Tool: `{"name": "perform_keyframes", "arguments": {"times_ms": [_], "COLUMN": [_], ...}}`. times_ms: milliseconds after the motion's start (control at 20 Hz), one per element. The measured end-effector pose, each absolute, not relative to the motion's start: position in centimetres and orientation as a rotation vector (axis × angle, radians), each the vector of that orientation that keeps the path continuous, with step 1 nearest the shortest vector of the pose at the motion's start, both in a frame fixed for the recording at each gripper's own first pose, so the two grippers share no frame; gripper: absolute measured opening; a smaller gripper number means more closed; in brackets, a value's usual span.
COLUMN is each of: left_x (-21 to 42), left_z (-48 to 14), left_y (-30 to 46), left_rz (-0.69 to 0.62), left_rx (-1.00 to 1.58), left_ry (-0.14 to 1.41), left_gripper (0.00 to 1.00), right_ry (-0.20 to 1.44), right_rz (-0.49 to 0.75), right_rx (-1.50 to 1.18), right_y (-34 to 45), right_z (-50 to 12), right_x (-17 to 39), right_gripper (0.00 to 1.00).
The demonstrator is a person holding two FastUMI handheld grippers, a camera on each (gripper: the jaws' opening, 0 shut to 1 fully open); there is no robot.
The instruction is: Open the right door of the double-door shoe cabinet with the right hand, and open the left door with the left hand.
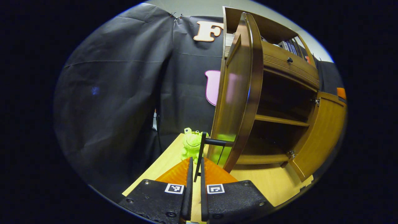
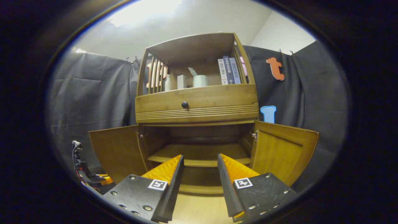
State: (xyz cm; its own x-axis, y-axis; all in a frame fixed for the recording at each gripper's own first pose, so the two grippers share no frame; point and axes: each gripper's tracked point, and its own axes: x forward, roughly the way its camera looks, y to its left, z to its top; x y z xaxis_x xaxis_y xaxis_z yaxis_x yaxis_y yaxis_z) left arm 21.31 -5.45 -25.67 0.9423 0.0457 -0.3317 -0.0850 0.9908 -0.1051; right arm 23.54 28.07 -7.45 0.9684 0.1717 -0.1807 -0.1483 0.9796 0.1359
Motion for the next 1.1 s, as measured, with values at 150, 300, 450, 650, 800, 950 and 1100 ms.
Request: {"name": "perform_keyframes", "arguments": {"times_ms": [150,300,450,650,800,950,1100], "left_x": [21.0,21.2,20.8,20.2,19.8,20.2,21.1], "left_z": [-25.6,-25.3,-24.7,-23.2,-21.7,-19.8,-17.6], "left_y": [-4.9,-3.9,-3.7,-3.8,-4.2,-5.5,-7.6], "left_rz": [0.098,0.142,0.174,0.207,0.213,0.197,0.147], "left_rx": [-0.114,-0.111,-0.128,-0.116,-0.095,-0.104,-0.120], "left_ry": [0.331,0.313,0.306,0.276,0.243,0.198,0.149], "left_gripper": [0.13,0.02,0.00,0.04,0.04,0.04,0.01], "right_ry": [0.195,0.195,0.192,0.189,0.187,0.184,0.173], "right_rz": [0.162,0.162,0.172,0.172,0.166,0.155,0.133], "right_rx": [0.119,0.113,0.108,0.086,0.066,0.056,0.020], "right_y": [27.7,27.5,27.5,26.7,25.9,24.9,23.7], "right_z": [-7.5,-7.6,-7.4,-7.3,-7.4,-7.3,-7.1], "right_x": [23.6,23.7,23.8,23.7,23.6,23.5,23.1], "right_gripper": [0.60,0.60,0.62,0.60,0.64,0.60,0.60]}}
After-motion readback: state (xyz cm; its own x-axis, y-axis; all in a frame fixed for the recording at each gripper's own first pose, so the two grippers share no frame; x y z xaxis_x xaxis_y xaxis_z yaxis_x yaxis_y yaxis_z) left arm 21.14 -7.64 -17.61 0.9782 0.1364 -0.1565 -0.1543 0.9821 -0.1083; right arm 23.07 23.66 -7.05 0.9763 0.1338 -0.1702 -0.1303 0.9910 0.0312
